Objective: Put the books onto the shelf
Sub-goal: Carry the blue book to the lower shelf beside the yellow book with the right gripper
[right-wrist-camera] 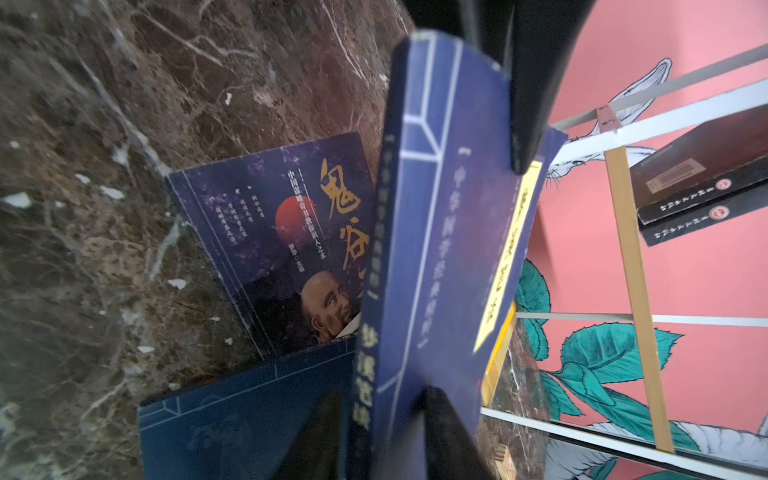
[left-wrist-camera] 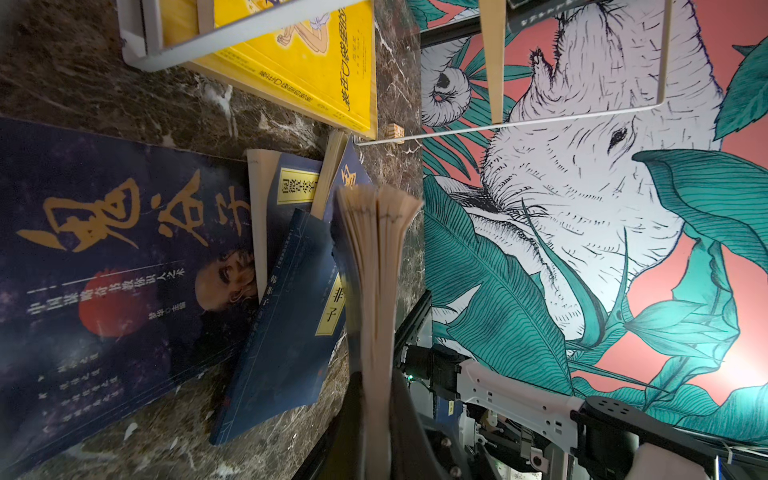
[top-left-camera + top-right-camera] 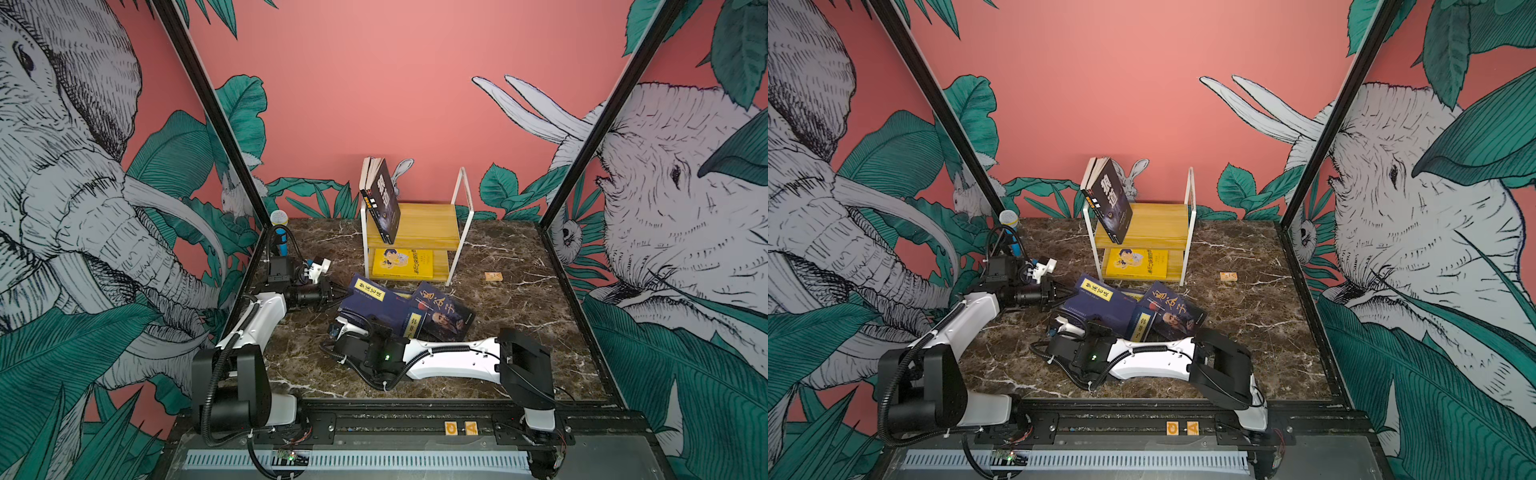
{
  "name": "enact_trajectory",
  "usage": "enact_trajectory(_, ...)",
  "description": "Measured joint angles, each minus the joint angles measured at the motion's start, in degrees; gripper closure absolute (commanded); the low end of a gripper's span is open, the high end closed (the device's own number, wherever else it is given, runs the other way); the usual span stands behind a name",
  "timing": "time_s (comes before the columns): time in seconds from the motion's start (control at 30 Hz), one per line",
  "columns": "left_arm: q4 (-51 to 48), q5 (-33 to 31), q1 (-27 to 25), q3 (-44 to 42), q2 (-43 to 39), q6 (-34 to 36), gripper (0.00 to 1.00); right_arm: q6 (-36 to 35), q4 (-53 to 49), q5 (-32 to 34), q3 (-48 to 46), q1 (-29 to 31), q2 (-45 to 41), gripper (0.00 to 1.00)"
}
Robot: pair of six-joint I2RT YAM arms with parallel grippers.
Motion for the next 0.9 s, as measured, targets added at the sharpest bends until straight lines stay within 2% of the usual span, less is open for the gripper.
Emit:
enact_trajectory(0.03,0.17,-0.07,0.00,0.02,0.00,0.00,1.00,-0.07,-0.07,0.76,0.00,-0.02,0.00,0.98)
enact_trajectory(0.1,0.09,-0.02,0.09,0.00,0.02,-0.02,0.98,-0.68,0.48,1.84,-0.02,0.09,0.00,1.00)
enact_trajectory(0.13,0.04,0.07,0.22,0.00,0.02,0.04,0.92,-1.33,1.14,2.27,-0.37,0.11,0.00,1.00)
enact_trajectory(0.27,-0.74,-0.24,0.22,0.02,0.46,1.60,0.57,-2.45,1.31,4.39,-0.96,0.00,0.02,1.00)
enact_trajectory(0.37,-1.55,-0.46,0.26,0.02,0.61,2.95,0.42,-3.56,3.06,5.49,-3.30,-0.52,-0.50,1.00)
enact_trajectory(0.57,-3.54,-3.52,0.26,0.02,0.37,7.65,0.20,-9.16,5.18,6.95,-9.27,-1.86,-2.05,1.00)
enact_trajectory(0.73,-3.48,-8.81,0.39,-1.49,-4.31,13.18,0.05,-19.10,12.87,6.97,-16.63,-3.61,-7.32,1.00)
enact_trajectory(0.9,-1.81,-14.10,1.40,-5.70,-13.03,17.86,0.01,-30.05,21.44,6.60,-19.43,-6.14,-10.21,1.00)
